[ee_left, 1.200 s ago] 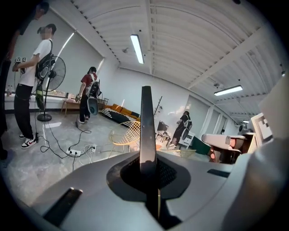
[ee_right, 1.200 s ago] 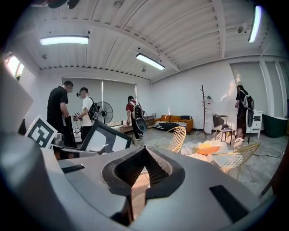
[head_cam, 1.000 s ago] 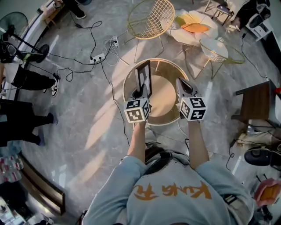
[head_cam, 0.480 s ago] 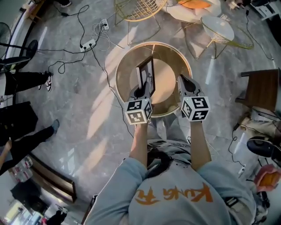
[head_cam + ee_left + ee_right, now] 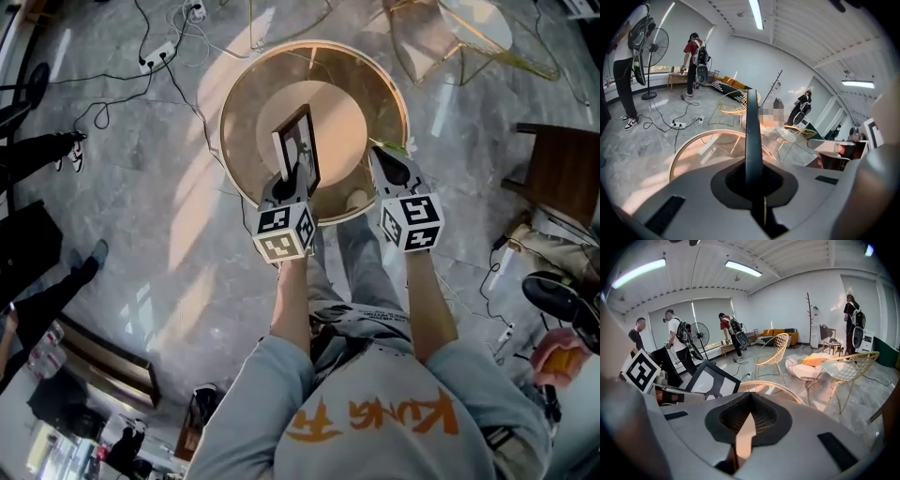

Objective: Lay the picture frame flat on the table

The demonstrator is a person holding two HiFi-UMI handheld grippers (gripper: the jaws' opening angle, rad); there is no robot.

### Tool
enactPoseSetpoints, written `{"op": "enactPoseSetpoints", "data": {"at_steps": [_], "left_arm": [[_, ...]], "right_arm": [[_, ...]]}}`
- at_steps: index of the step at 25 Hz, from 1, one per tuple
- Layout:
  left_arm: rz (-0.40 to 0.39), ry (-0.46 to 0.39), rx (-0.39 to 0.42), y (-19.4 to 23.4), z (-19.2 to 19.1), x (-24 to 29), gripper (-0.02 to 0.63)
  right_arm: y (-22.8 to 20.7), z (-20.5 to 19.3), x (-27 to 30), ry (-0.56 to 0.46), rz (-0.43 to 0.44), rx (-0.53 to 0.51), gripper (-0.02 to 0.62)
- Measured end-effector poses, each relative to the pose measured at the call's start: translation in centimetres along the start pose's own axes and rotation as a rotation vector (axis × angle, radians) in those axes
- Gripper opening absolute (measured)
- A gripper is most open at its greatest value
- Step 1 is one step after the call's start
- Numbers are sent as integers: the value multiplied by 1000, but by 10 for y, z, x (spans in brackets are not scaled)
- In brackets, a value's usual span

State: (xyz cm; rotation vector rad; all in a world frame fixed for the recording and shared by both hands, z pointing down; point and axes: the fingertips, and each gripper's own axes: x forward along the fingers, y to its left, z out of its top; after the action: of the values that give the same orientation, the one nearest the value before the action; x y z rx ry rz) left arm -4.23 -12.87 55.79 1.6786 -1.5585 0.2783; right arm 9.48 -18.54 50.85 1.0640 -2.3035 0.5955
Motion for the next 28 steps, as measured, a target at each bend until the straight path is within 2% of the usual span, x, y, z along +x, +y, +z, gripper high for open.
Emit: {"op": "enactPoseSetpoints", "data": {"at_steps": [4, 7, 13, 17, 24, 28], "left_arm": [[-16, 30, -9, 7, -23, 11, 26], [-30, 16, -10, 19, -32, 23, 26], [-87, 26, 12, 39, -65, 45, 26], [-127, 25, -10, 45, -71, 68, 26], [-197, -10, -103, 62, -75, 94, 26], [-259, -28, -232, 66, -77, 108, 26]], "right_arm": [[4, -22, 13, 33, 18, -12, -3], [7, -39, 30, 49, 26, -13, -3], [17, -86, 51, 74, 13, 19, -3], [9, -106, 70, 82, 2, 42, -3], [6, -131, 99, 74, -11, 51, -3], [8, -139, 105, 71, -2, 54, -3]]}}
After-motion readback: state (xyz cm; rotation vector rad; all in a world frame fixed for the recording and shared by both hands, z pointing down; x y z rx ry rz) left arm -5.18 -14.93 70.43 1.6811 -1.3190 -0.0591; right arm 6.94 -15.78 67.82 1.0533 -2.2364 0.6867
